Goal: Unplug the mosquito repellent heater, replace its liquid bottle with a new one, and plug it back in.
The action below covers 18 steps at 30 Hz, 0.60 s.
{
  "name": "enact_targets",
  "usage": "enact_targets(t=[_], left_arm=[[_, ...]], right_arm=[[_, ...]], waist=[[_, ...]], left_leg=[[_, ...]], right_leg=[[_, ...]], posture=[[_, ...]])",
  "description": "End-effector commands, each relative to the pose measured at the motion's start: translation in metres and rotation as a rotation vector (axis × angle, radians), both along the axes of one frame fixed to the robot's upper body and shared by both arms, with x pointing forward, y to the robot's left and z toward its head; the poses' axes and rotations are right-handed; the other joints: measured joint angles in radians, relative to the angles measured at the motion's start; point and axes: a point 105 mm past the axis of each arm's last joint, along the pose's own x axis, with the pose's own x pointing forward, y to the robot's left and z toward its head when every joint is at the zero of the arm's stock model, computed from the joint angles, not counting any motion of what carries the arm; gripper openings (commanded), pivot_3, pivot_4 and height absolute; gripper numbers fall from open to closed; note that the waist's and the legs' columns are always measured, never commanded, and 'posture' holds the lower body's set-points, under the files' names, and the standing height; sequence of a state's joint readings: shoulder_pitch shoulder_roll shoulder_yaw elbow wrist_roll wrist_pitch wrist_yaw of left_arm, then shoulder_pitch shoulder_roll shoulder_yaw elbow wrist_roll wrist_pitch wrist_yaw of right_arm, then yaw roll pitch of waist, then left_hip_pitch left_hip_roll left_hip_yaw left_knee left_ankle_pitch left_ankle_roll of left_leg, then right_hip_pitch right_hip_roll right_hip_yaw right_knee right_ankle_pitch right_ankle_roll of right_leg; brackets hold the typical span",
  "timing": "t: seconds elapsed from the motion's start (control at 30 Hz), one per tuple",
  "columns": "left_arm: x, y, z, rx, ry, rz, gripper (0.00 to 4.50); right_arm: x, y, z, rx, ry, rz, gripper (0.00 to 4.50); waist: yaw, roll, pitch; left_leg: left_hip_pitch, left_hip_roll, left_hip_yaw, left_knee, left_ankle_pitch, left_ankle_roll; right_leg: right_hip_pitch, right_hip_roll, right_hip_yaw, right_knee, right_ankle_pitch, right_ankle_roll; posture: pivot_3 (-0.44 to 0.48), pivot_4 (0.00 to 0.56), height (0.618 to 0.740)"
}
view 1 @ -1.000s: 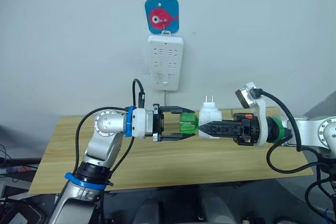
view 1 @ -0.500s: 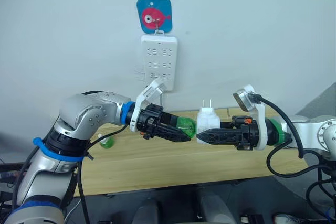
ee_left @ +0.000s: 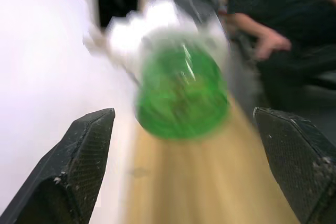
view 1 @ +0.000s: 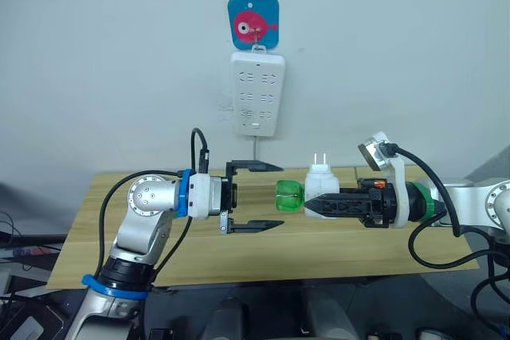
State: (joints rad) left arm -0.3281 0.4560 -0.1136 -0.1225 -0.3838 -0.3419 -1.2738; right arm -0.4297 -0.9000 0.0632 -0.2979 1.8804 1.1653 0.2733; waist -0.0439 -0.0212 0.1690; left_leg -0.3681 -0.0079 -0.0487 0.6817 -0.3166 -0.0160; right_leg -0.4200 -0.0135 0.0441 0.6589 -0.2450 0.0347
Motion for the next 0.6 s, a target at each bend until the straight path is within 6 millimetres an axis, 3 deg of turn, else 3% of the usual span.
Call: enact_targets(t=[0.03, 0.17, 0.27, 0.47, 0.6], left_arm=[[-0.0006, -0.0062, 0.0099, -0.055, -0.081, 0.017, 4.48], [-0.0029, -0.0128, 0.0106, -0.071, -0.086, -0.005, 4.48], [-0.0049, -0.0152, 0.0070, -0.058, -0.075, -0.026, 3.91], [-0.0028, -0.0144, 0.0050, -0.028, -0.046, -0.026, 2.23], [0.0019, -0.0133, 0.0102, 0.019, 0.050, -0.044, 2.22]], right_arm=[[-0.0023, 0.0003, 0.0112, 0.031, -0.025, 0.013, 3.02], [-0.0024, 0.0012, 0.0111, 0.028, -0.028, 0.016, 3.02], [-0.0027, 0.0025, 0.0107, 0.027, -0.029, 0.018, 3.02], [-0.0036, 0.0038, 0.0105, 0.027, -0.033, 0.019, 3.02], [-0.0044, 0.0044, 0.0110, 0.027, -0.040, 0.023, 3.02]], waist=[[0.000, 0.000, 0.000], [-0.001, 0.000, 0.000], [-0.002, 0.000, 0.000], [-0.006, 0.000, 0.000], [-0.006, 0.000, 0.000]], left_leg=[[0.000, 0.000, 0.000, 0.000, 0.000, 0.000], [0.000, 0.000, -0.001, 0.000, 0.000, 0.000], [0.000, 0.000, -0.001, 0.000, 0.000, 0.000], [0.001, 0.000, -0.001, 0.000, 0.000, 0.000], [0.000, 0.000, -0.001, 0.000, 0.000, 0.000]], right_leg=[[0.000, 0.000, 0.000, 0.000, 0.000, 0.000], [0.000, 0.000, -0.001, 0.001, 0.000, 0.000], [0.000, 0.000, -0.001, 0.002, 0.000, 0.000], [0.000, 0.001, -0.001, 0.002, 0.000, 0.000], [0.000, 0.001, -0.002, 0.002, 0.000, 0.001]], posture=[[-0.111, 0.149, 0.730], [-0.111, 0.148, 0.730], [-0.111, 0.148, 0.730], [-0.111, 0.148, 0.730], [-0.116, 0.145, 0.730]])
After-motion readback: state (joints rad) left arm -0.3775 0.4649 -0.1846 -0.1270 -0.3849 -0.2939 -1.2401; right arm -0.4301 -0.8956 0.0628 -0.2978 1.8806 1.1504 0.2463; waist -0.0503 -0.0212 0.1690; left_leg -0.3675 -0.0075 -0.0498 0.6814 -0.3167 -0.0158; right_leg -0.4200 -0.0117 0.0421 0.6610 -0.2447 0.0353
